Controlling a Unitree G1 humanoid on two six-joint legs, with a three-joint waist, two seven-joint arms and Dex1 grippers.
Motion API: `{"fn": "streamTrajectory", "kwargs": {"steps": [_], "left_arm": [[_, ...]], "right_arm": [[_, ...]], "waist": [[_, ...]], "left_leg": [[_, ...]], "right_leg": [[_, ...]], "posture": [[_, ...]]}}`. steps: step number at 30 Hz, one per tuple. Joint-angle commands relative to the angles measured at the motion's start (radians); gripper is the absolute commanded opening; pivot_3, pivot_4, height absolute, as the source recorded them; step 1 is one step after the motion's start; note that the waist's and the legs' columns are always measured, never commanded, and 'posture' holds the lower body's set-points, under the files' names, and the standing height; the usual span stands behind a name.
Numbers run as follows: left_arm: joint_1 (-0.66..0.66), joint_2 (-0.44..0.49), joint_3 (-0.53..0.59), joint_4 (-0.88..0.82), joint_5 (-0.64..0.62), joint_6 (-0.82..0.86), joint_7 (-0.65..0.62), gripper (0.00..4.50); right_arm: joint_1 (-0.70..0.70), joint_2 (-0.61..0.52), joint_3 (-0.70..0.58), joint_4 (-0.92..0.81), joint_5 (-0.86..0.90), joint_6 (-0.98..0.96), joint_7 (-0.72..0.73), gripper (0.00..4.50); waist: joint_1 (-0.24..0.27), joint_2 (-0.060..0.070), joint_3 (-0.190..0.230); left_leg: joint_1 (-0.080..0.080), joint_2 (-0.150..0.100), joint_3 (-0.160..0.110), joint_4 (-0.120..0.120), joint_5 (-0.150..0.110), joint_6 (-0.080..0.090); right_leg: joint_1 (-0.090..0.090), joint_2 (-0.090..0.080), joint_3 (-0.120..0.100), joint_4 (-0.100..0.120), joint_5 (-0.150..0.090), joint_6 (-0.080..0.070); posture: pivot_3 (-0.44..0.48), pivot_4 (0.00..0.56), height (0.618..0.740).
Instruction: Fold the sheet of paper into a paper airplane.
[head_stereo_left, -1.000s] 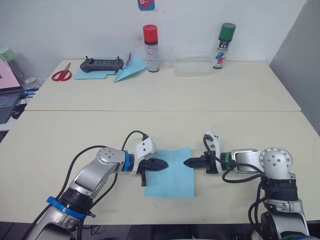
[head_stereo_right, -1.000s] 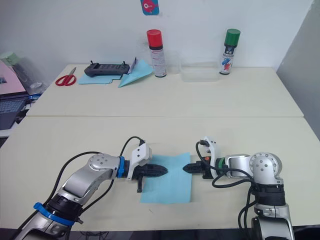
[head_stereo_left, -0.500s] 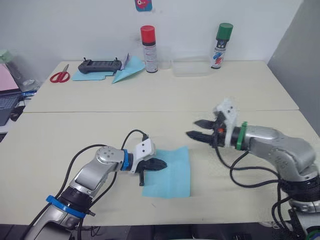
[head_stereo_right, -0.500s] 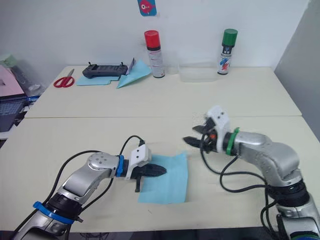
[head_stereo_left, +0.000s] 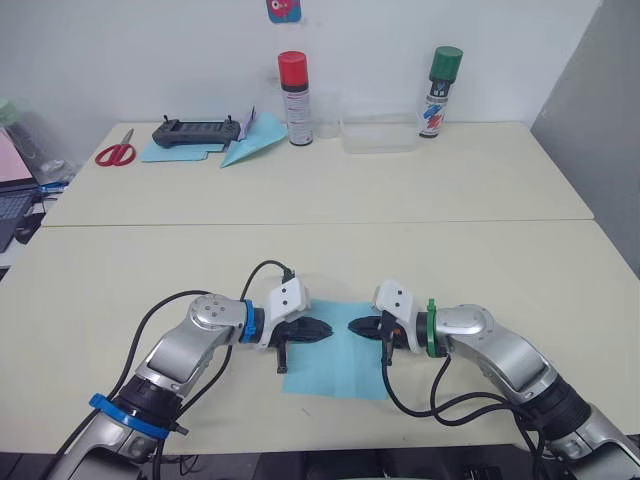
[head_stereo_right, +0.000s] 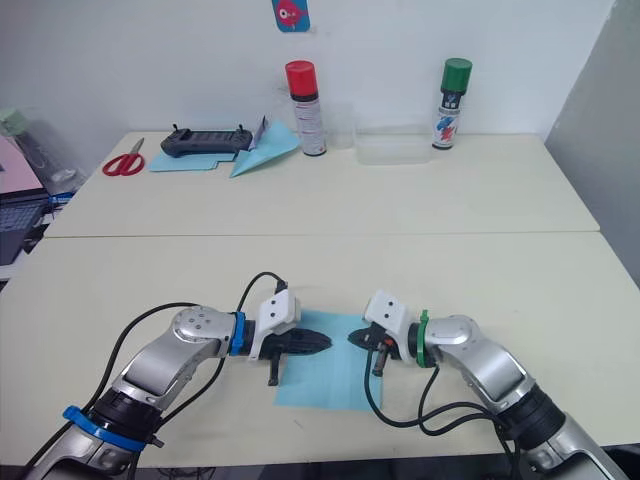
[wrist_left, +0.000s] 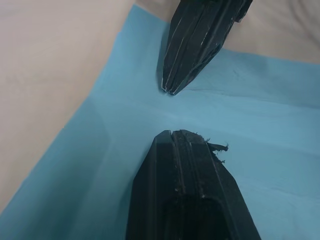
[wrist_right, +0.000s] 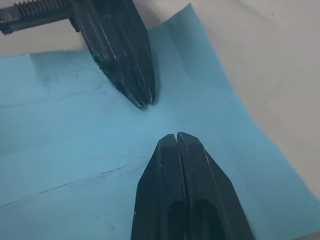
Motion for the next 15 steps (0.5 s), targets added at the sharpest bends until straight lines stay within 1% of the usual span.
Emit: {"fn": "streamTrajectory", "kwargs": {"steps": [1, 4, 5, 6, 8, 9, 12, 15], "left_arm": [[0.065, 0.067, 0.087, 0.009, 0.003, 0.084, 0.049, 0.0], [0.095, 0.095, 0.155, 0.006, -0.017, 0.107, 0.073, 0.0], [0.099, 0.1, 0.173, 0.005, -0.025, 0.115, 0.075, 0.0], [0.103, 0.102, 0.212, -0.005, -0.049, 0.145, 0.088, 0.0], [0.104, 0.096, 0.269, -0.041, -0.099, 0.201, 0.104, 0.0], [0.1, 0.085, 0.299, -0.072, -0.138, 0.235, 0.11, 0.0], [0.07, 0.025, 0.392, -0.189, -0.309, 0.366, 0.144, 0.0], [0.042, -0.024, 0.424, -0.255, -0.386, 0.419, 0.184, 0.0]], "right_arm": [[0.026, -0.01, 0.013, 0.084, -0.073, -0.017, 0.013, 0.03], [0.025, 0.001, 0.001, 0.097, -0.089, -0.037, 0.018, 0.03], [0.024, 0.004, -0.002, 0.097, -0.085, -0.036, 0.023, 0.03], [0.024, 0.006, -0.005, 0.096, -0.086, -0.037, 0.027, 0.03], [0.025, 0.008, -0.009, 0.094, -0.09, -0.038, 0.033, 0.03], [0.027, 0.009, -0.012, 0.092, -0.093, -0.039, 0.035, 0.03], [0.034, 0.015, -0.024, 0.081, -0.092, -0.036, 0.039, 0.03], [0.036, 0.016, -0.034, 0.083, -0.098, -0.045, 0.044, 0.03]], "waist": [[-0.007, 0.0, 0.0], [-0.009, 0.0, 0.0], [-0.009, 0.0, 0.0], [-0.009, 0.0, 0.0], [-0.01, -0.001, 0.001], [-0.01, -0.003, 0.002], [-0.006, -0.008, 0.005], [-0.005, -0.01, 0.006]], "left_leg": [[0.0, 0.0, 0.0, -0.001, 0.0, 0.0], [0.002, 0.001, 0.0, -0.002, 0.0, 0.0], [0.002, 0.0, -0.001, -0.002, 0.0, 0.0], [0.003, 0.001, -0.001, -0.002, 0.0, 0.0], [0.004, 0.0, 0.0, -0.002, 0.0, 0.0], [0.004, 0.0, 0.0, -0.002, 0.0, 0.0], [0.003, 0.001, -0.001, -0.002, 0.0, 0.0], [0.002, 0.001, -0.001, -0.001, 0.0, 0.0]], "right_leg": [[0.0, 0.0, 0.0, 0.0, 0.0, 0.0], [0.0, 0.0, -0.001, 0.0, 0.001, 0.003], [0.0, 0.0, -0.001, 0.001, 0.0, 0.001], [0.0, 0.0, -0.001, 0.001, -0.001, -0.002], [0.001, 0.0, 0.0, 0.001, -0.001, -0.002], [0.001, 0.0, 0.0, 0.001, -0.001, -0.002], [0.001, 0.0, -0.001, 0.001, -0.001, -0.002], [0.001, 0.0, -0.001, 0.001, 0.0, 0.0]], "posture": [[0.0, 0.15, 0.74], [0.0, 0.15, 0.74], [0.0, 0.15, 0.74], [0.0, 0.15, 0.74], [0.0, 0.15, 0.74], [0.0, 0.15, 0.74], [0.0, 0.15, 0.74], [0.0, 0.15, 0.74]]}}
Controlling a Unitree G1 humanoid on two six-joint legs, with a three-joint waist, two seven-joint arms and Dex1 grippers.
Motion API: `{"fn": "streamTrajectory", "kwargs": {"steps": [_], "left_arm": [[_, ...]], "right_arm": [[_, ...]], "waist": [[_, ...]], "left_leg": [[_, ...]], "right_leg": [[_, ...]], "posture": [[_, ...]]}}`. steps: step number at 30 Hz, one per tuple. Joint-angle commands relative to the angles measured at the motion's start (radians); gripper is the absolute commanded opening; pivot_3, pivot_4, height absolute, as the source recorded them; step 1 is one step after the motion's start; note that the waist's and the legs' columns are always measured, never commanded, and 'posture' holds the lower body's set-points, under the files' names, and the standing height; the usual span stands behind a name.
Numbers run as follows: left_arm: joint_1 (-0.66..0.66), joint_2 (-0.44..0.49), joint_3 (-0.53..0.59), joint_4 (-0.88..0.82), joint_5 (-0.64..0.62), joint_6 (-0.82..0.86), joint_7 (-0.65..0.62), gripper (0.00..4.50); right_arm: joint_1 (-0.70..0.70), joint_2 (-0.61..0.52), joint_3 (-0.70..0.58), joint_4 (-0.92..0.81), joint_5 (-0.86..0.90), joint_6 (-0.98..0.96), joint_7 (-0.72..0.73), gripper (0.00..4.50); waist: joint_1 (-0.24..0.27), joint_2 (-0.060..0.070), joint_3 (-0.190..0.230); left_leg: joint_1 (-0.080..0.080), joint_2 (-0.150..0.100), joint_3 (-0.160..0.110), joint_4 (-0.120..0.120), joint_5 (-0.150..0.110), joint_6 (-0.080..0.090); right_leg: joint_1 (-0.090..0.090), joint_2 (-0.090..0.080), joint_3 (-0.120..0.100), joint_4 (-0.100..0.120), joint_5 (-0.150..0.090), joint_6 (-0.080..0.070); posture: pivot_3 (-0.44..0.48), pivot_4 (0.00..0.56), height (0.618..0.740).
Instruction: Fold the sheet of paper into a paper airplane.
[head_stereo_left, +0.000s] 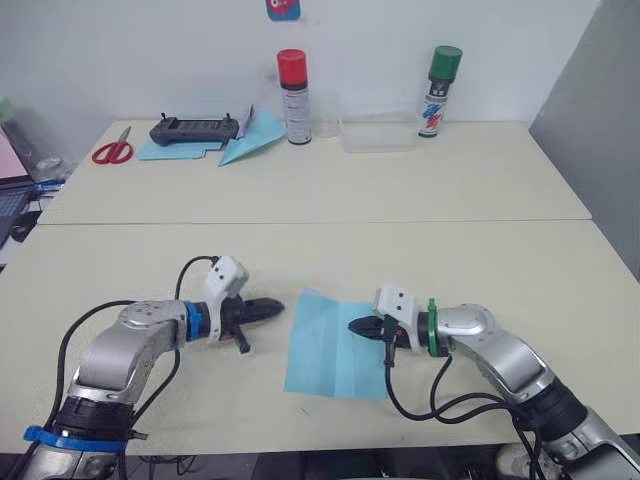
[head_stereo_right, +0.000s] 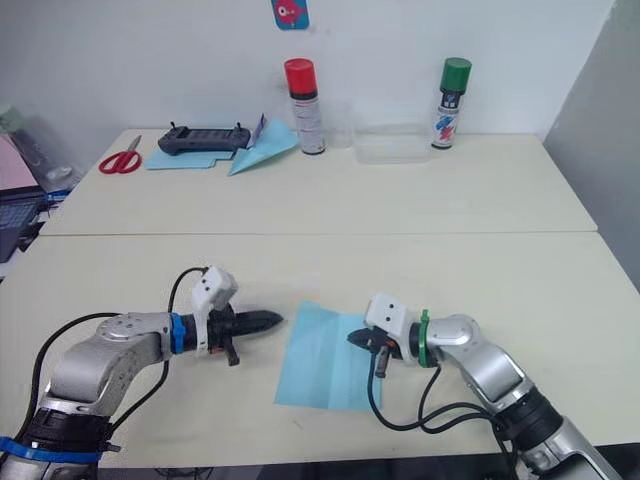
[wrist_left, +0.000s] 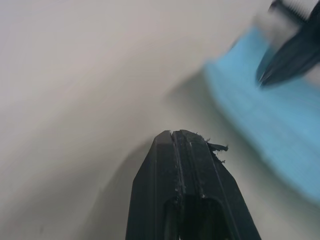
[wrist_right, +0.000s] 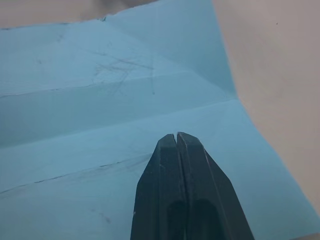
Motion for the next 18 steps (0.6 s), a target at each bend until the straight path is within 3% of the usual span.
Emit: {"fn": "streamTrajectory", "kwargs": {"steps": [1, 3, 10, 16, 18], "left_arm": [[-0.041, -0.037, 0.044, -0.091, -0.096, 0.06, 0.05, 0.0], [-0.038, -0.044, -0.004, -0.109, -0.085, 0.068, 0.062, 0.0], [0.028, 0.005, -0.287, -0.028, 0.185, -0.134, 0.041, 0.0], [0.038, -0.007, -0.344, 0.033, 0.257, -0.212, 0.024, 0.0], [0.036, -0.011, -0.352, 0.049, 0.27, -0.228, 0.019, 0.0]], "right_arm": [[0.021, -0.006, -0.006, 0.051, -0.047, 0.02, -0.009, 0.03], [0.021, -0.005, -0.01, 0.051, -0.049, 0.02, -0.006, 0.03], [0.02, -0.005, -0.028, 0.047, -0.05, 0.024, -0.003, 0.03], [0.05, -0.001, -0.054, 0.004, -0.05, 0.01, -0.028, 0.03], [0.06, 0.008, -0.085, -0.011, -0.043, 0.009, -0.053, 0.39]], "waist": [[0.0, 0.0, 0.0], [0.0, 0.0, 0.0], [0.001, 0.0, 0.0], [0.011, 0.0, 0.0], [0.015, 0.0, 0.0]], "left_leg": [[0.0, 0.0, 0.0, 0.0, 0.0, 0.0], [0.0, 0.0, 0.0, 0.0, 0.0, 0.0], [0.0, 0.0, 0.001, 0.0, 0.0, 0.0], [0.0, -0.001, 0.001, 0.0, 0.0, 0.0], [0.0, -0.001, 0.001, 0.0, 0.0, 0.0]], "right_leg": [[0.0, 0.0, 0.0, 0.0, 0.002, 0.003], [0.0, 0.0, 0.0, 0.0, 0.002, 0.004], [0.0, 0.0, 0.001, -0.001, 0.002, 0.003], [0.0, 0.0, 0.001, 0.0, -0.001, -0.002], [0.0, 0.0, 0.001, -0.001, -0.001, -0.002]], "posture": [[0.0, 0.15, 0.74], [0.0, 0.15, 0.74], [0.0, 0.15, 0.74], [0.0, 0.15, 0.74], [0.0, 0.15, 0.74]]}}
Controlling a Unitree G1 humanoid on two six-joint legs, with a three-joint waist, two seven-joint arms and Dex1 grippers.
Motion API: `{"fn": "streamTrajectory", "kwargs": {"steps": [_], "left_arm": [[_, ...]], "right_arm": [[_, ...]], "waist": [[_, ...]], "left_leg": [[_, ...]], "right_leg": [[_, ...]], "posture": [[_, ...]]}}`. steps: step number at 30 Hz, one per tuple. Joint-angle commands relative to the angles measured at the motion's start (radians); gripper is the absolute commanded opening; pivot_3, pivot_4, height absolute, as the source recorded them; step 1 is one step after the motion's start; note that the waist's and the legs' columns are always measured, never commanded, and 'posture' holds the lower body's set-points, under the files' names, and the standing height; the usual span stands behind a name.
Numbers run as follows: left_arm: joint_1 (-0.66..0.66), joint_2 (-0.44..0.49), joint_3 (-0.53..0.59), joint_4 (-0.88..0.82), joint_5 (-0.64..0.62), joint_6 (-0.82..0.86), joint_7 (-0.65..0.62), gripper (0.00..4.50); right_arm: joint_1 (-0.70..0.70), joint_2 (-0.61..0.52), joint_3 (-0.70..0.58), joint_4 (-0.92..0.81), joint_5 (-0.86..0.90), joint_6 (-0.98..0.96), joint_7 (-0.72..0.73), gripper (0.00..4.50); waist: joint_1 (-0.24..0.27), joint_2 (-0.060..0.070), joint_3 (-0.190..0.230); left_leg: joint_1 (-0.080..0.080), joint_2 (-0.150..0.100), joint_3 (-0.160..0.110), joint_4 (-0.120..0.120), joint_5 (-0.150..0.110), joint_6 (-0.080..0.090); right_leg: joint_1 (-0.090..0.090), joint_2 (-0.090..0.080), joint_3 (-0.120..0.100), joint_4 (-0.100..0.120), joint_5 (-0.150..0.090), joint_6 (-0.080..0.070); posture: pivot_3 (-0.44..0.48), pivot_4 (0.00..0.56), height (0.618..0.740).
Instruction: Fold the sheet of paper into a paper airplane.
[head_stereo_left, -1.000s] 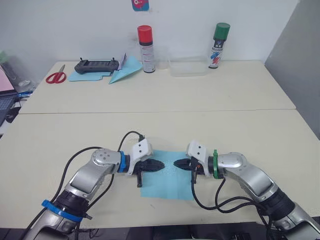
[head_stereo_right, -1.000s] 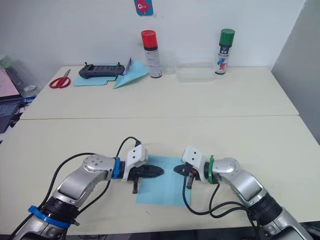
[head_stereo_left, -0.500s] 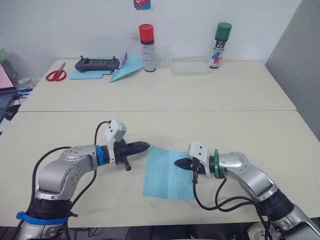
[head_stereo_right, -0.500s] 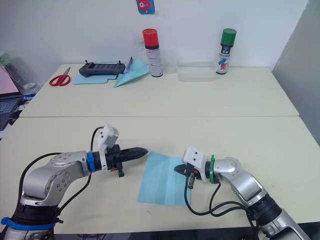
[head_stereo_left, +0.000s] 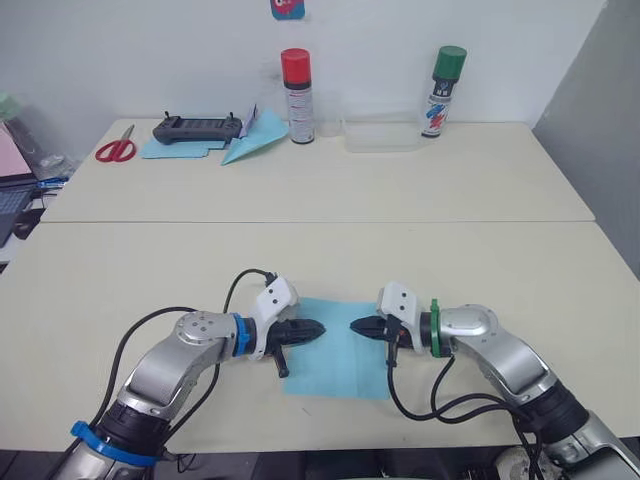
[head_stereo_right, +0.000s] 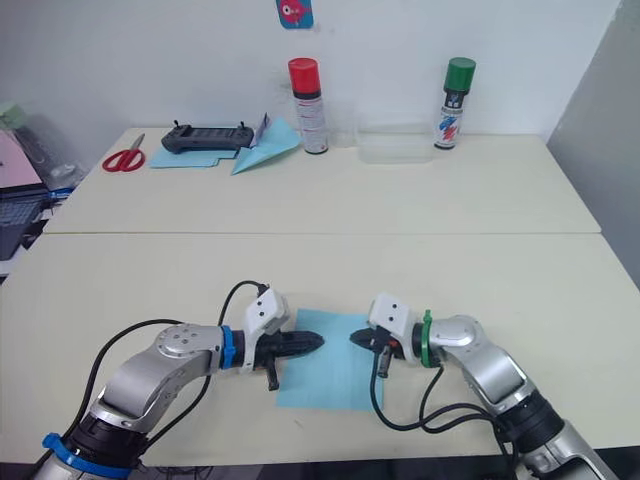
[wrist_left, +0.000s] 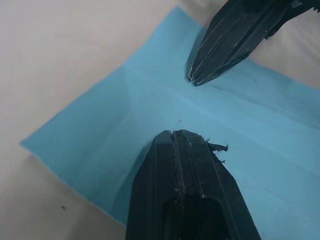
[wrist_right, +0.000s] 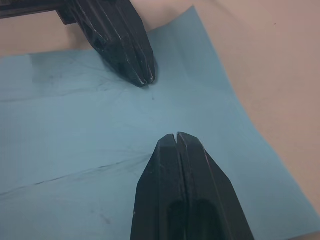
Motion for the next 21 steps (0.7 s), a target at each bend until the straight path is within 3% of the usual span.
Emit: {"fn": "streamTrajectory", "kwargs": {"steps": [1, 9, 21], "left_arm": [[0.009, -0.006, -0.038, 0.044, 0.044, -0.015, -0.008, 0.0], [-0.016, -0.04, -0.061, 0.111, 0.084, -0.048, -0.006, 0.0], [-0.02, -0.055, -0.067, 0.126, 0.101, -0.054, -0.021, 0.0]], "right_arm": [[0.023, 0.001, -0.059, 0.006, -0.029, 0.018, -0.059, 0.59], [0.097, 0.054, -0.222, -0.097, 0.02, 0.077, -0.197, 3.35], [0.164, 0.181, -0.402, -0.285, 0.275, 0.519, -0.309, 3.35]], "waist": [[0.004, 0.0, 0.0], [0.012, 0.001, 0.0], [0.011, 0.002, 0.0]], "left_leg": [[0.0, 0.0, 0.0, 0.0, 0.0, 0.0], [-0.001, -0.001, 0.0, 0.001, 0.0, 0.0], [-0.002, -0.001, -0.001, 0.001, 0.0, 0.0]], "right_leg": [[0.0, 0.0, 0.0, 0.0, 0.0, 0.0], [0.0, -0.001, 0.0, 0.0, 0.0, 0.0], [0.0, -0.001, 0.0, 0.0, 0.0, 0.0]], "posture": [[0.0, 0.15, 0.74], [0.0, 0.15, 0.74], [0.0, 0.15, 0.74]]}}
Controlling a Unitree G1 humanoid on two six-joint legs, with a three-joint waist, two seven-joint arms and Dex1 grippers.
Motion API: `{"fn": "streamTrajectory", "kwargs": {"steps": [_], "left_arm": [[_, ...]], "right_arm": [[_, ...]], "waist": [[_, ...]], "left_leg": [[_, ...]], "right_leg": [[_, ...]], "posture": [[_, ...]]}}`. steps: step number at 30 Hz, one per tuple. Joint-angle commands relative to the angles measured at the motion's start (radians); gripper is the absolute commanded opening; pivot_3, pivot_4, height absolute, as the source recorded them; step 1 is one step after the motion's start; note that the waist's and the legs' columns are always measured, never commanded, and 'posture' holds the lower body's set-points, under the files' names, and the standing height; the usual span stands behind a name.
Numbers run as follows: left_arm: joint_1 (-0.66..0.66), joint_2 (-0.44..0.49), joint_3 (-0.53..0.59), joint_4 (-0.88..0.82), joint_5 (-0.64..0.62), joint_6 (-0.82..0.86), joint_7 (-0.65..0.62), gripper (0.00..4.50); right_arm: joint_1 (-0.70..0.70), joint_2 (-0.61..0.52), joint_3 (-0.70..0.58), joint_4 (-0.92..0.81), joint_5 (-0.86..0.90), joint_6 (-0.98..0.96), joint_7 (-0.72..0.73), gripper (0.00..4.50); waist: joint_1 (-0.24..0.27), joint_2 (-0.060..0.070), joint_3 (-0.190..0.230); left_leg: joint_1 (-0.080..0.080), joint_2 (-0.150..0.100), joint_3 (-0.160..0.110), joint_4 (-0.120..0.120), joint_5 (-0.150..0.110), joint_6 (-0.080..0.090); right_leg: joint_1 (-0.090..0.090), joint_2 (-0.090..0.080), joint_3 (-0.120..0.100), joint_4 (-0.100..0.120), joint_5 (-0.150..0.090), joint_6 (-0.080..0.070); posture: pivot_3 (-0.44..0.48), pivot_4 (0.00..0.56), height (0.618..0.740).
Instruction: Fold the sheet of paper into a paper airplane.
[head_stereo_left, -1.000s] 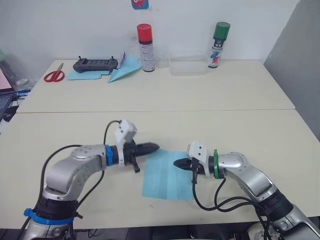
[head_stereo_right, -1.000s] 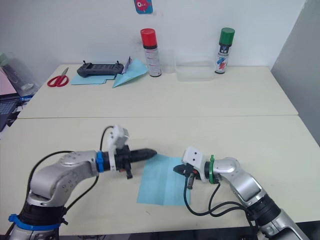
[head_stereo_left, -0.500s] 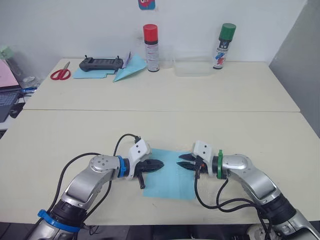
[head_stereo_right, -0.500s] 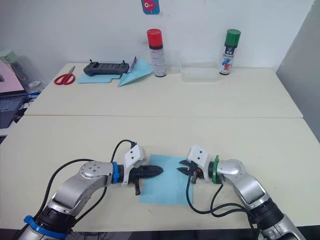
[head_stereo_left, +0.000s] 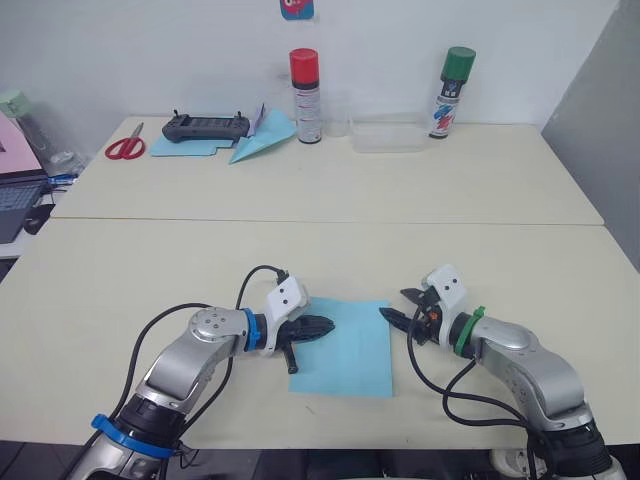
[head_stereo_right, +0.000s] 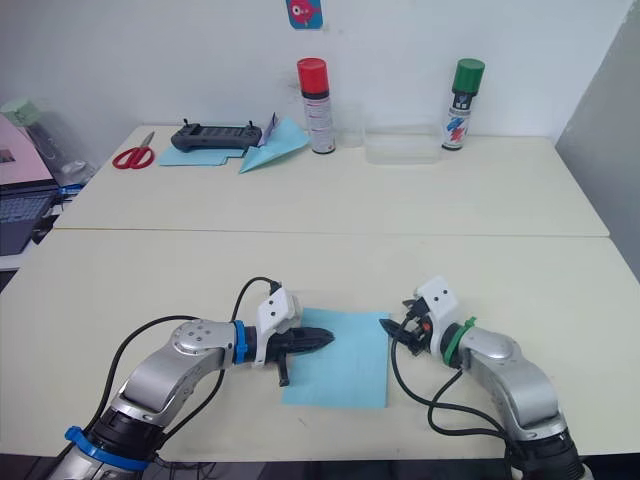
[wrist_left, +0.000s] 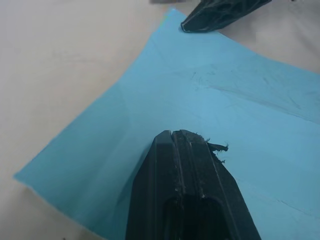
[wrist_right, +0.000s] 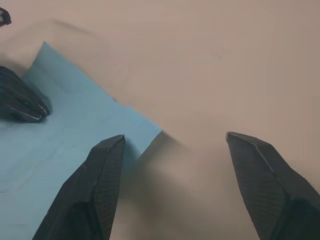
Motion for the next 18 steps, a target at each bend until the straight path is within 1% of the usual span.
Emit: {"fn": "streamTrajectory", "kwargs": {"steps": [1, 4, 7, 10, 12, 17, 18], "left_arm": [[0.011, 0.002, -0.038, 0.052, 0.049, 0.021, 0.007, 0.0], [0.003, -0.001, -0.041, 0.06, 0.057, 0.016, 0.004, 0.0], [-0.001, -0.006, -0.043, 0.061, 0.061, 0.016, 0.006, 0.0], [0.004, -0.008, -0.043, 0.054, 0.062, 0.018, 0.007, 0.0], [0.012, -0.007, -0.041, 0.045, 0.063, 0.019, 0.007, 0.0], [0.02, -0.004, -0.037, 0.035, 0.062, 0.019, 0.002, 0.0], [0.018, -0.004, -0.036, 0.036, 0.062, 0.019, 0.001, 0.0]], "right_arm": [[-0.019, 0.064, -0.066, -0.061, 0.128, 0.131, -0.034, 3.35], [-0.045, 0.088, -0.079, -0.061, 0.162, 0.186, -0.055, 3.35], [-0.061, 0.074, -0.057, -0.044, 0.142, 0.162, -0.055, 3.35], [-0.065, 0.048, -0.03, -0.038, 0.112, 0.115, -0.046, 2.81], [-0.057, 0.006, 0.014, -0.051, 0.086, 0.07, -0.011, 2.16], [-0.052, -0.012, 0.036, -0.057, 0.089, 0.033, 0.002, 0.31], [-0.059, -0.018, 0.047, -0.053, 0.081, 0.019, 0.008, 0.04]], "waist": [[0.0, 0.0, 0.0], [0.0, 0.0, 0.0], [0.0, 0.0, 0.0], [0.0, 0.001, 0.0], [-0.001, 0.001, 0.0], [-0.003, 0.001, 0.0], [-0.003, 0.001, 0.0]], "left_leg": [[0.0, 0.0, 0.0, 0.0, 0.0, 0.0], [0.0, 0.0, 0.0, 0.0, 0.0, 0.0], [0.0, 0.0, 0.0, 0.0, 0.0, 0.0], [0.0, 0.0, 0.0, 0.0, 0.0, 0.0], [0.0, 0.0, 0.0, 0.0, 0.0, 0.0], [0.0, 0.0, 0.0, 0.0, 0.0, 0.0], [0.0, 0.0, 0.0, 0.0, 0.0, 0.0]], "right_leg": [[0.0, 0.0, 0.0, 0.0, 0.0, 0.0], [0.0, 0.0, 0.0, 0.0, 0.0, 0.0], [0.0, 0.0, 0.0, 0.0, 0.0, 0.0], [0.0, 0.0, 0.0, 0.0, 0.0, 0.0], [0.0, 0.0, 0.0, 0.0, 0.0, 0.0], [0.0, 0.0, 0.0, 0.0, 0.0, 0.0], [0.0, 0.0, 0.0, 0.0, 0.0, 0.0]], "posture": [[0.0, 0.15, 0.74], [0.0, 0.15, 0.74], [0.0, 0.15, 0.74], [0.0, 0.15, 0.74], [0.0, 0.15, 0.74], [0.0, 0.15, 0.74], [0.0, 0.15, 0.74]]}}
